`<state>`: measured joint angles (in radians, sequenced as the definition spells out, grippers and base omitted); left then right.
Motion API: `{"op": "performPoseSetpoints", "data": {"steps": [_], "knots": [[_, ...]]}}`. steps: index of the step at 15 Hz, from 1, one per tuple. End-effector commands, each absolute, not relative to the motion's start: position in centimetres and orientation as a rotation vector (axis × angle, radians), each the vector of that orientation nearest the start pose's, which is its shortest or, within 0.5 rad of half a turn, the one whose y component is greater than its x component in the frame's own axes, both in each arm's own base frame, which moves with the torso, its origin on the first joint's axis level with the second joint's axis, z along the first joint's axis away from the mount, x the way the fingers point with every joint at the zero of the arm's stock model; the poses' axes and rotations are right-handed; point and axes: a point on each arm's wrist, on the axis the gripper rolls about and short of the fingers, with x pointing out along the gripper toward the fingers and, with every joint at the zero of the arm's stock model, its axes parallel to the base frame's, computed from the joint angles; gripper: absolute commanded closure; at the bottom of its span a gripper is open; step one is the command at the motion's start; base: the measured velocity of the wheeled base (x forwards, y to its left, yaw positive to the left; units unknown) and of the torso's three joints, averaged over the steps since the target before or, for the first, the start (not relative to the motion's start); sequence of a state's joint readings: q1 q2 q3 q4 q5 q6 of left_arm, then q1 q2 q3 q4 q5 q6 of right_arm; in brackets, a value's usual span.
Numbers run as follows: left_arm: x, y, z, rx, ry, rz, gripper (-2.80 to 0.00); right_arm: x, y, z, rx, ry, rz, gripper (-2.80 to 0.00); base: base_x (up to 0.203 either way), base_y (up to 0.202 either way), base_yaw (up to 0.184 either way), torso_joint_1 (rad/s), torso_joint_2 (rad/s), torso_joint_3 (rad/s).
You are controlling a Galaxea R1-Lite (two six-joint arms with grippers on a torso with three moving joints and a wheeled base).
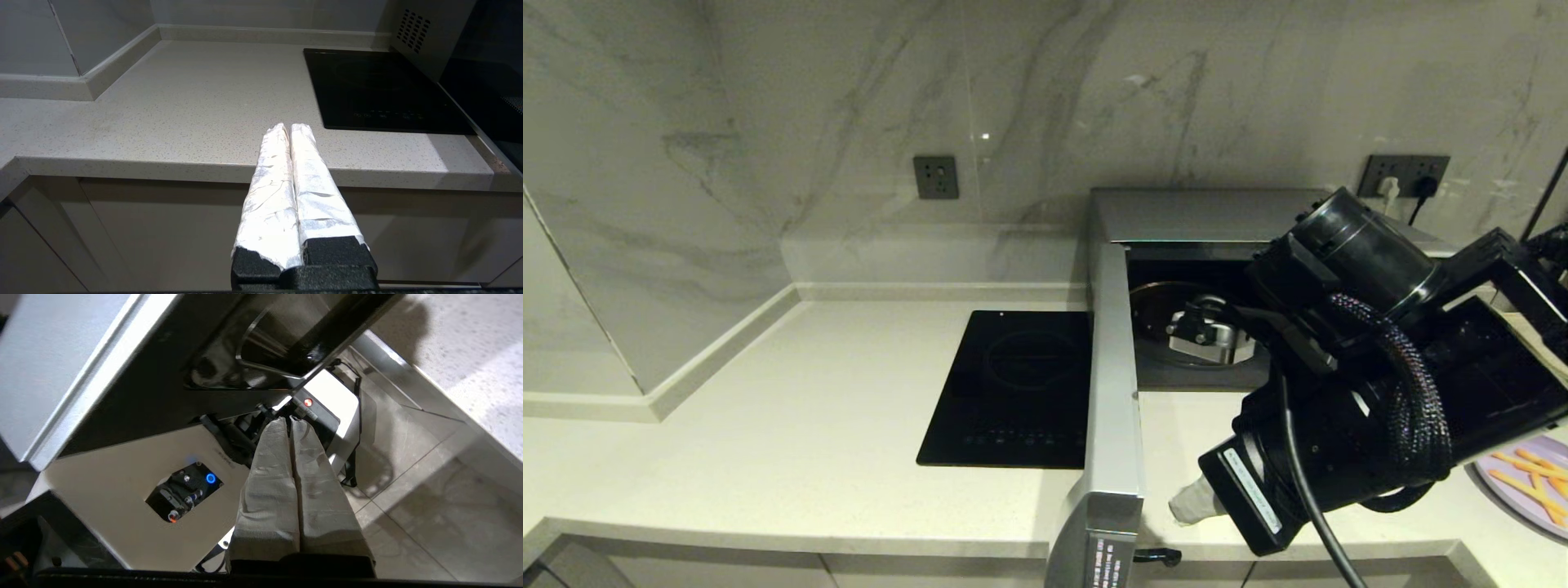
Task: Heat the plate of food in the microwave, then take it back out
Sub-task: Put the plate in the microwave oven
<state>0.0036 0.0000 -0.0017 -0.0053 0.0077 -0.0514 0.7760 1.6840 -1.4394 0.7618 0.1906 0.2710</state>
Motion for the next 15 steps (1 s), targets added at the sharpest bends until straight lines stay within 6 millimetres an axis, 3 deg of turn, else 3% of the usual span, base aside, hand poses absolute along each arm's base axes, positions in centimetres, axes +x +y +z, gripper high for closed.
{"op": "performPoseSetpoints", "data": {"steps": [1, 3, 7, 12, 15], "knots": [[-2.3, 0.0, 7.7, -0.052, -0.008, 0.012, 0.0, 19.0, 18.9, 24.9, -0.065, 1.073, 0.666, 0.0, 0.0, 0.0, 0.0, 0.0, 0.0, 0.0], [-2.3, 0.0, 7.7, -0.052, -0.008, 0.012, 0.0, 18.4, 17.5, 25.8, -0.01, 1.026, 0.541, 0.0, 0.0, 0.0, 0.0, 0.0, 0.0, 0.0], [-2.3, 0.0, 7.7, -0.052, -0.008, 0.011, 0.0, 17.0, 12.5, 28.6, 0.232, 0.89, 0.259, 0.0, 0.0, 0.0, 0.0, 0.0, 0.0, 0.0], [-2.3, 0.0, 7.7, -0.052, -0.008, 0.012, 0.0, 12.8, 6.8, 29.6, 0.356, 0.771, 0.144, 0.0, 0.0, 0.0, 0.0, 0.0, 0.0, 0.0], [-2.3, 0.0, 7.7, -0.052, -0.009, 0.012, 0.0, 12.0, 3.4, 29.6, 0.394, 0.687, -0.082, 0.0, 0.0, 0.0, 0.0, 0.0, 0.0, 0.0]]}}
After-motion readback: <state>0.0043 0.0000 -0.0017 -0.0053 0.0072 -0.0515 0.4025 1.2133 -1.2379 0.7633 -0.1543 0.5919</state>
